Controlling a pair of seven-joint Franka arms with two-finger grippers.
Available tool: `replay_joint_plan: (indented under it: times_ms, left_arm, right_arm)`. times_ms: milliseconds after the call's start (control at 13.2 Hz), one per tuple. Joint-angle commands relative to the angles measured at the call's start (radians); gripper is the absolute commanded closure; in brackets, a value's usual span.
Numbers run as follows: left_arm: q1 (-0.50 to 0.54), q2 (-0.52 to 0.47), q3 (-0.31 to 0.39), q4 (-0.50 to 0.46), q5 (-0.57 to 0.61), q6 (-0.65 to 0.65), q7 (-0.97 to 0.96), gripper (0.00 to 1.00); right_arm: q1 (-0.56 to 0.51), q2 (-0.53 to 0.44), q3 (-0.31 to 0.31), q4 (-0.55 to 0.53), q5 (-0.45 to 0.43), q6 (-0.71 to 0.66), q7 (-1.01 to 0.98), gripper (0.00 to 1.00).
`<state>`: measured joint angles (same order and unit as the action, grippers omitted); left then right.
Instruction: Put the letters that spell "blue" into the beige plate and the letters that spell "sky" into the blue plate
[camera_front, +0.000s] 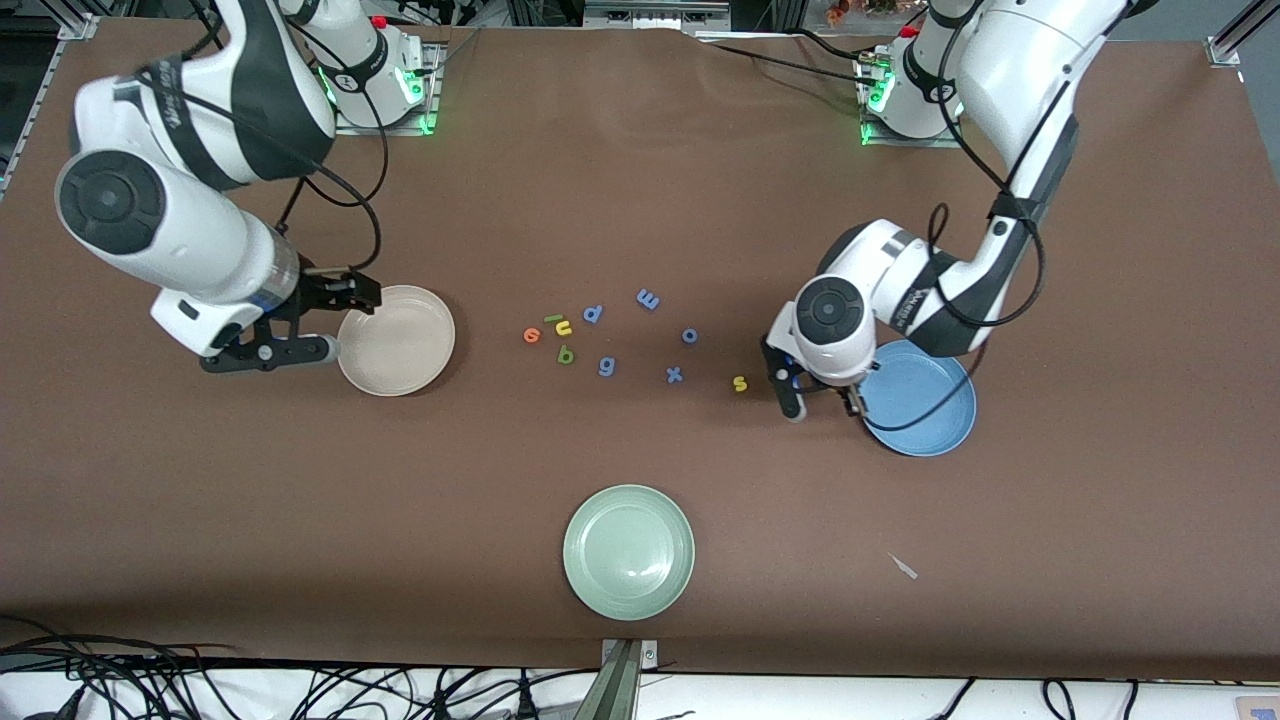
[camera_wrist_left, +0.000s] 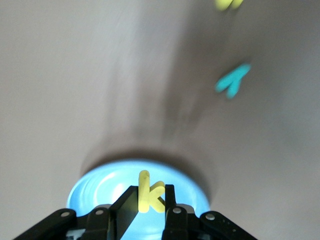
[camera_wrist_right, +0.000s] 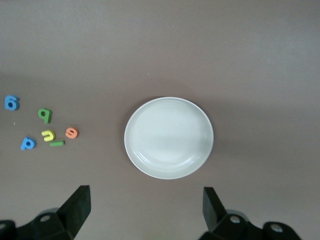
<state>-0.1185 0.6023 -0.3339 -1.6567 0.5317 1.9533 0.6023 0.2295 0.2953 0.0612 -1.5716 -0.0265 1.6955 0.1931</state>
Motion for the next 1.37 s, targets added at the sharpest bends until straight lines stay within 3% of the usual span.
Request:
replay_joint_plan:
  times_ms: [0,152,228,304,380,532,759,911,1291]
  left_arm:
    - [0.042,-0.010,0.001,-0.025,0.089,0.005,0.017,0.96]
    - [0.057,-0.009,-0.001,-0.023,0.157,0.007,0.017,0.96]
    - [0.057,-0.009,-0.001,-0.023,0.157,0.004,0.011,0.76]
    - [0.056,-0.009,-0.001,-0.023,0.153,-0.001,-0.001,0.19]
    - [0.054,-0.013,-0.005,-0.020,0.148,-0.004,0.004,0.00]
    - [0.039,-0.018,-0.013,-0.014,0.104,-0.007,-0.041,0.00]
    - [0.040,-0.022,-0.013,-0.001,-0.065,-0.007,-0.188,0.00]
    - [0.031,-0.021,-0.027,-0.001,-0.169,-0.005,-0.341,0.00]
    - [-0.004,0.004,-0.047,-0.005,-0.294,0.033,-0.827,0.00]
  right_arm:
    - [0.057,0.062,-0.003,0.007,0.010,0.073,0.136,0.01]
    - [0.093,0.068,0.000,-0.100,0.011,0.241,0.282,0.01]
    - [0.106,0.076,0.018,-0.148,0.011,0.322,0.352,0.01]
    - [0.108,0.112,0.041,-0.156,0.016,0.372,0.432,0.01]
    - [0.114,0.152,0.061,-0.153,0.016,0.409,0.519,0.01]
    - [0.161,0.211,0.069,-0.156,0.017,0.504,0.676,0.01]
    - [0.174,0.240,0.077,-0.197,0.022,0.555,0.743,0.01]
    - [0.174,0.242,0.081,-0.266,0.023,0.628,0.755,0.01]
    - [0.174,0.240,0.106,-0.384,0.022,0.745,0.808,0.01]
